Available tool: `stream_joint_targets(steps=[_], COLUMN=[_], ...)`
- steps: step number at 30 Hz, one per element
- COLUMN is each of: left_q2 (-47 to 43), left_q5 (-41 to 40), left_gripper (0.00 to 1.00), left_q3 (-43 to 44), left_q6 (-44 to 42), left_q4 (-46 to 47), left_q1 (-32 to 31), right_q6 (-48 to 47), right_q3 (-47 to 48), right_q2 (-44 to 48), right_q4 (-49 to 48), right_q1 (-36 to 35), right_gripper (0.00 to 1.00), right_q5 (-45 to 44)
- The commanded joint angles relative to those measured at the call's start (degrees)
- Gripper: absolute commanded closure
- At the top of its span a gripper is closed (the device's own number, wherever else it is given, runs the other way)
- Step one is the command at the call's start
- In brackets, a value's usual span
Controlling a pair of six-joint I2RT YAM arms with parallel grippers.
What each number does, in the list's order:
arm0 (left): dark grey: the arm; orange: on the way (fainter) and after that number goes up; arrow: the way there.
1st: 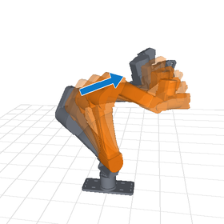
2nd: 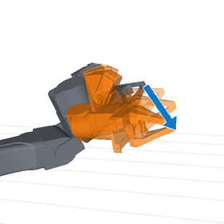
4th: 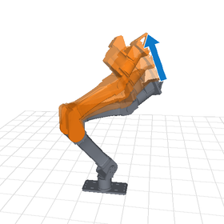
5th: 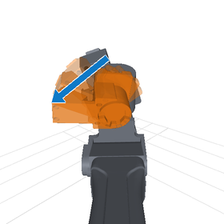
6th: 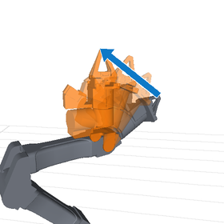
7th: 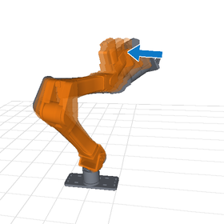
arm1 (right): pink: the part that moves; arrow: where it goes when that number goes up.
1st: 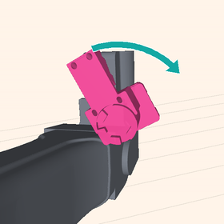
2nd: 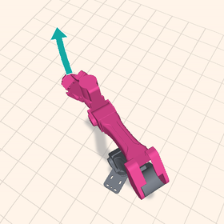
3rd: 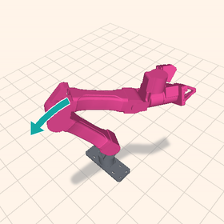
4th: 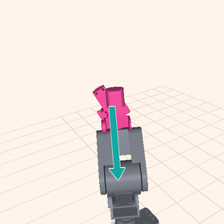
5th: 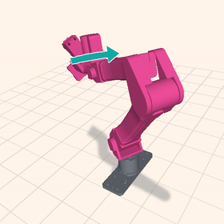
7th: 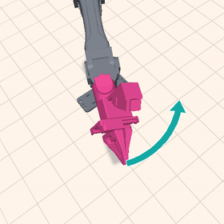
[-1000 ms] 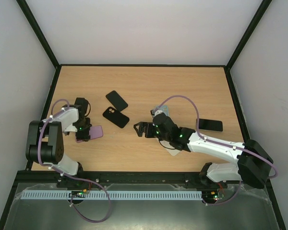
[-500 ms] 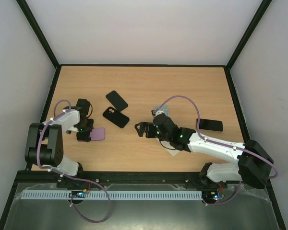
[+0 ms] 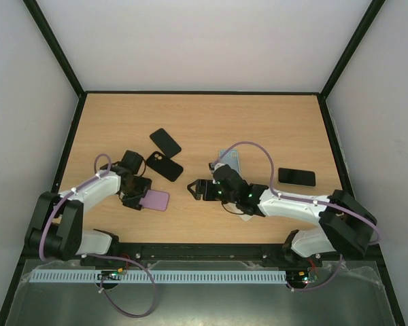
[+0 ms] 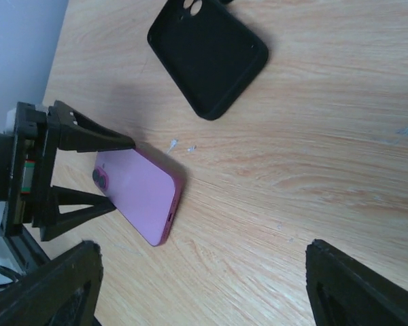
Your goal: Put the phone into the phone case
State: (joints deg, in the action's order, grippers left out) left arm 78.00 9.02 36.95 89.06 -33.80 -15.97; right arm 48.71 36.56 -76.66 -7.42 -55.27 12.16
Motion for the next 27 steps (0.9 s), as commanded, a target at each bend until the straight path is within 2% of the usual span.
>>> stream_joint_targets(steps=[1,5,12,21,26,27], left_q2=[0.10,-0.05,-0.32,0.78,-0.14,-0.33], left_q5=[5.16,6.37,7.62,8.58,8.97,8.84], left_gripper=[0.43,0.43,0.41,0.41,0.41,0.39], left_q3=[-4.44,-4.58,-6.58,-6.55,-6.55,-6.44], left_q6=[0.06,-0.17,-0.17,-2.13,-2.80,-3.02], left_q4=[4.22,5.12,9.82,11.93,12.26,12.07], left_q1=[-3.71,-6.29,-8.54,-9.08,-9.34,-9.35], right_q6=[2.27,2.36,2.51,0.00,2.00,2.78], right_q3=[-2.46,-2.41,-1.33,0.45,-2.54,-3.25], right_q2=[-4.30,-9.22,-17.28,-25.50,-25.96,-25.93], right_q4=[-10.35,-13.74,-20.54,-25.49,-32.87,-34.84], right_q1=[-0.49,-1.47,-1.95,-1.95,-1.95,-1.95], right_gripper=[0.25,0.40,0.43,0.67,0.96,0.98], right_q5=[5.61,7.64,12.55,15.70,17.34,17.77])
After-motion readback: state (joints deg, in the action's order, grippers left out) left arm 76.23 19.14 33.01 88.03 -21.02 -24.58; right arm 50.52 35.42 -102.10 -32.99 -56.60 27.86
